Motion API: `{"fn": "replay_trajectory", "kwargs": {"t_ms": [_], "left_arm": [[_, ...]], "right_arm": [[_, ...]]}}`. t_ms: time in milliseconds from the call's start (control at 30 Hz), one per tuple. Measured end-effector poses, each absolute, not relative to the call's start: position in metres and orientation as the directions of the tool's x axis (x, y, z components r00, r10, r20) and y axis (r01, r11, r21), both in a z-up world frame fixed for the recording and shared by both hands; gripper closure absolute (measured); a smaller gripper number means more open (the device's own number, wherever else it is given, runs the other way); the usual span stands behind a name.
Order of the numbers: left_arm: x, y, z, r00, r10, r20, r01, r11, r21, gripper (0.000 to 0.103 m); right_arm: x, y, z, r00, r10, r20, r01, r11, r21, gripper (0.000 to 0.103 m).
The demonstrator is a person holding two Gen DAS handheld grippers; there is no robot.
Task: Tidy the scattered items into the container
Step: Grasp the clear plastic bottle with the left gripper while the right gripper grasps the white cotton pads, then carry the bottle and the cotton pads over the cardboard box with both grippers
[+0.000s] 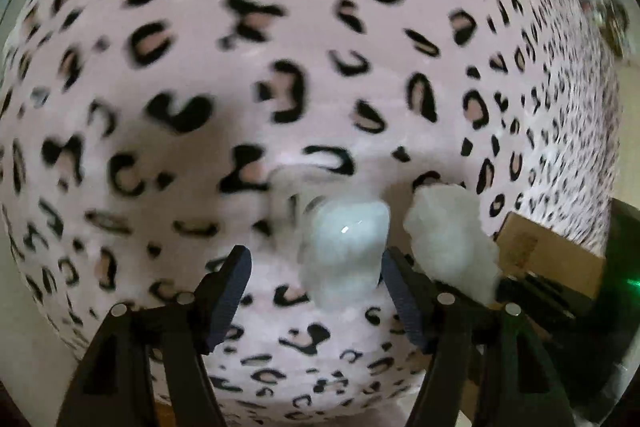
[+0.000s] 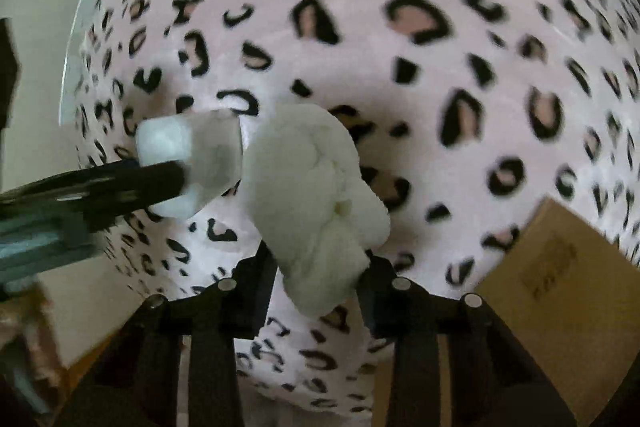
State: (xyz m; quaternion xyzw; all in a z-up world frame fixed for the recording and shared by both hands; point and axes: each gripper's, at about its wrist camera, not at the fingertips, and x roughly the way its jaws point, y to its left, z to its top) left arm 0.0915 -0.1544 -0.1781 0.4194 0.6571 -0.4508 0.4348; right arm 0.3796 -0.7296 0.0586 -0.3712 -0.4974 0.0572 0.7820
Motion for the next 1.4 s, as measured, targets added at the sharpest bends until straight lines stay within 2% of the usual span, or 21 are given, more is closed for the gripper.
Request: {"fn": "replay_trajectory", "kwargs": {"t_ms": [233, 333, 433, 600, 767, 833, 867, 900, 933, 1133, 1267, 1400], "left_arm": [[0.078, -0.166, -0.190, -0.218, 0.161, -0.963, 0.965, 0.184, -0.187, 0.017], [0.076, -0.167, -0.204, -0.263, 0.181, -0.948, 0.952, 0.208, -0.225, 0.017], [0.067, -0.172, -0.216, -0.240, 0.195, -0.951, 0.962, 0.178, -0.206, 0.012], [0.060, -0.175, -0.242, -0.169, 0.247, -0.954, 0.983, 0.115, -0.145, 0.012], [0.071, -0.174, -0.250, -0.209, 0.236, -0.949, 0.975, 0.124, -0.184, 0.012], [0.073, -0.172, -0.249, -0.212, 0.227, -0.951, 0.975, 0.116, -0.190, 0.016], [0.074, -0.171, -0.248, -0.207, 0.221, -0.953, 0.976, 0.111, -0.186, 0.022], [0.075, -0.169, -0.246, -0.200, 0.214, -0.956, 0.978, 0.106, -0.180, 0.022], [0.078, -0.168, -0.244, -0.201, 0.207, -0.958, 0.977, 0.107, -0.182, 0.022], [0.096, -0.152, -0.228, -0.202, 0.172, -0.964, 0.975, 0.128, -0.181, 0.022], [0.111, -0.135, -0.210, -0.202, 0.152, -0.967, 0.972, 0.150, -0.180, 0.022], [0.120, -0.114, -0.193, -0.204, 0.147, -0.968, 0.971, 0.160, -0.180, 0.022]], "right_arm": [[0.374, -0.760, 0.054, 0.492, 0.492, 0.718, 0.196, 0.742, -0.642, 0.066], [0.375, -0.765, 0.057, 0.488, 0.498, 0.717, 0.176, 0.748, -0.640, 0.066], [0.371, -0.769, 0.059, 0.481, 0.505, 0.716, 0.157, 0.754, -0.638, 0.066], [0.367, -0.771, 0.060, 0.472, 0.504, 0.723, 0.144, 0.765, -0.628, 0.066], [0.363, -0.782, 0.064, 0.463, 0.512, 0.724, 0.126, 0.770, -0.625, 0.066], [0.362, -0.782, 0.065, 0.454, 0.521, 0.723, 0.113, 0.771, -0.627, 0.066], [0.361, -0.781, 0.065, 0.447, 0.530, 0.721, 0.101, 0.771, -0.629, 0.066], [0.361, -0.781, 0.065, 0.443, 0.536, 0.719, 0.092, 0.770, -0.631, 0.074], [0.360, -0.778, 0.066, 0.442, 0.540, 0.716, 0.088, 0.768, -0.634, 0.076], [0.356, -0.773, 0.061, 0.403, 0.578, 0.710, 0.062, 0.757, -0.651, 0.082], [0.354, -0.776, 0.054, 0.355, 0.612, 0.707, 0.021, 0.750, -0.661, 0.092], [0.355, -0.779, 0.044, 0.318, 0.629, 0.709, 0.016, 0.744, -0.668, 0.094]]}}
